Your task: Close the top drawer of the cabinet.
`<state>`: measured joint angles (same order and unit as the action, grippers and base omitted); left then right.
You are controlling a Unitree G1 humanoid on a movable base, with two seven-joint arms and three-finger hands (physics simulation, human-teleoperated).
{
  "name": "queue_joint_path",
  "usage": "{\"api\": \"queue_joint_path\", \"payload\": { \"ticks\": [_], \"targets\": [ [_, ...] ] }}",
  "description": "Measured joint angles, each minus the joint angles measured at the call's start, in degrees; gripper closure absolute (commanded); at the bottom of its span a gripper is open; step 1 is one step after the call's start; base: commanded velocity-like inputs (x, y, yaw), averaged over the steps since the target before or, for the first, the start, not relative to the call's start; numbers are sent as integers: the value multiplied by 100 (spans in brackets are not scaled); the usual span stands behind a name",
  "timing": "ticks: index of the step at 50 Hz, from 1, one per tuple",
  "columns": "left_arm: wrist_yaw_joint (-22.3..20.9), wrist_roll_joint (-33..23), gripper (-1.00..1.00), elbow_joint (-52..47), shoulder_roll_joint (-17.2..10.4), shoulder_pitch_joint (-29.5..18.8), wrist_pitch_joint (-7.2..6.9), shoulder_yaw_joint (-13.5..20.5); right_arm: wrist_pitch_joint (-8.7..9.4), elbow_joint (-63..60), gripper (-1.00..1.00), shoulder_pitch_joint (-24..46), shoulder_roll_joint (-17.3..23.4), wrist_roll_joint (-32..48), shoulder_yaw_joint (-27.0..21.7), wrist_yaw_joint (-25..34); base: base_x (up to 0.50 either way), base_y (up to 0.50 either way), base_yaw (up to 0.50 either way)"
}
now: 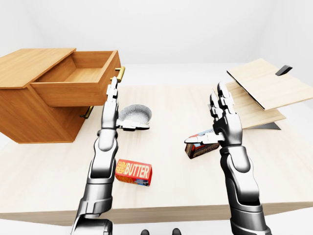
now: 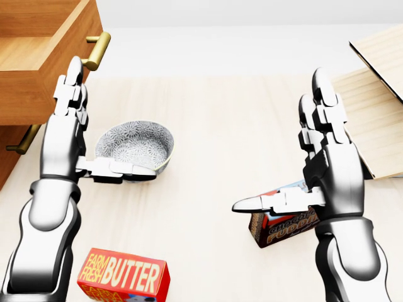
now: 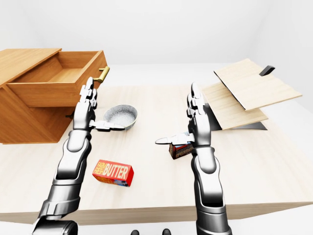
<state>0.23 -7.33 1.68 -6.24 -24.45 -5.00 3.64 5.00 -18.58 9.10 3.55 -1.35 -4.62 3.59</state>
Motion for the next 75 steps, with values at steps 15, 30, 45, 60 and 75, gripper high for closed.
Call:
{"api": "queue_joint_path", "payload": {
  "ticks": [15,30,45,60,75],
  "targets": [
    [952,-1085,-100,1453,-263,-898,0,64,0,64,-100,55,-16,17,33,-19,0,0,0],
    [1595,-1631,-100,3011,-581,-1806,0,55,0,63,-100,30,-8,6,20,-4,0,0,0],
    [1920,-1826,-100,3386,-866,-1922,0,146,0,44,-100,-30,-8,8,12,26,0,0,0],
    [2206,-1912,-100,3509,-1159,-1852,0,277,0,61,-100,-28,-13,18,18,30,0,0,0],
    [2511,-1973,-100,4039,-1503,-2036,0,348,0,106,-100,-10,-17,24,29,31,0,0,0]
  ]
}}
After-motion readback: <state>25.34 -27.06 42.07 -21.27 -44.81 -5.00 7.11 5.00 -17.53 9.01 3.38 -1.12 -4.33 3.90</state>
